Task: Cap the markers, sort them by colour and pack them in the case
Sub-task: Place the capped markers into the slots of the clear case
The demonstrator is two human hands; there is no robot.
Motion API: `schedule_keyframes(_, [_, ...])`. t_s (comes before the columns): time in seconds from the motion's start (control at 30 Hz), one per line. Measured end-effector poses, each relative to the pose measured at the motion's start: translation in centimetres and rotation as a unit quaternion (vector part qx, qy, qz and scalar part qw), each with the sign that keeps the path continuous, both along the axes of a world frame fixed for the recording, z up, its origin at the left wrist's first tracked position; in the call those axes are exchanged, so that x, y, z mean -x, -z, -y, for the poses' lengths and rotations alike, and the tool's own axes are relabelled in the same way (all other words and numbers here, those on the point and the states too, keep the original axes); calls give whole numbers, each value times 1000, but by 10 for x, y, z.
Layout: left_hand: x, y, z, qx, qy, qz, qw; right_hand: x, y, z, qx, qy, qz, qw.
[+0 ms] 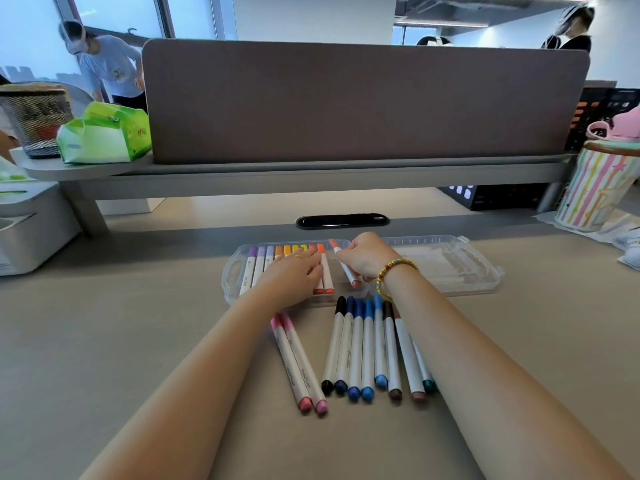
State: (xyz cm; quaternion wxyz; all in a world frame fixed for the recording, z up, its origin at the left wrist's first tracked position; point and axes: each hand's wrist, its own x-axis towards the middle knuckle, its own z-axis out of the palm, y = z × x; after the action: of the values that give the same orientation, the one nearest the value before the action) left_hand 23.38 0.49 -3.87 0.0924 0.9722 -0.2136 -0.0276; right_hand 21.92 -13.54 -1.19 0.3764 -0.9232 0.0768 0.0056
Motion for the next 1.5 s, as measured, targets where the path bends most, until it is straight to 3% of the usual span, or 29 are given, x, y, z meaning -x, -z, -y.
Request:
schedule_keyframes(0.33, [4,-2,-5,51,8,4,999,-10,9,-21,198,3,45,979])
schedule_keyframes(0.43, [4,-2,-6,51,5,3,999,-8,12,-18,211,4,55,976])
schedule_keyframes(0.53, [4,-1,-6,51,3,3,999,-1,9,-12,208,-56,67,974])
schedule_keyframes(0.63, [5,-2,-6,48,3,3,999,3,9,-7,273,-113,63,953])
schedule_keyframes(0.87, [7,-5,-4,53,0,2,999,8,22,-5,371,-101,98,918])
schedule_keyframes(0.93, [10,-7,-5,80,-13,-13,997,10,19,-5,378,-105,90,915])
schedule_keyframes(1.07, [25,-16,-12,221,-79,-40,971,18,12,0,334,-95,68,935])
schedule_keyframes(1.2, [44,-21,-33,155,-157,111,969,42,6,3,263,-37,128,955])
schedule_keyframes(1.27, [57,-25,-43,93,-191,68,975,55,0,-2,225,-31,151,962])
schedule_keyframes(1.37, [79,-25,-42,-34,-153,-55,986,72,-10,-19,212,-61,164,961])
schedule_keyframes(1.5, [99,-19,-37,-68,-116,-55,989,87,-19,-37,220,-99,162,957])
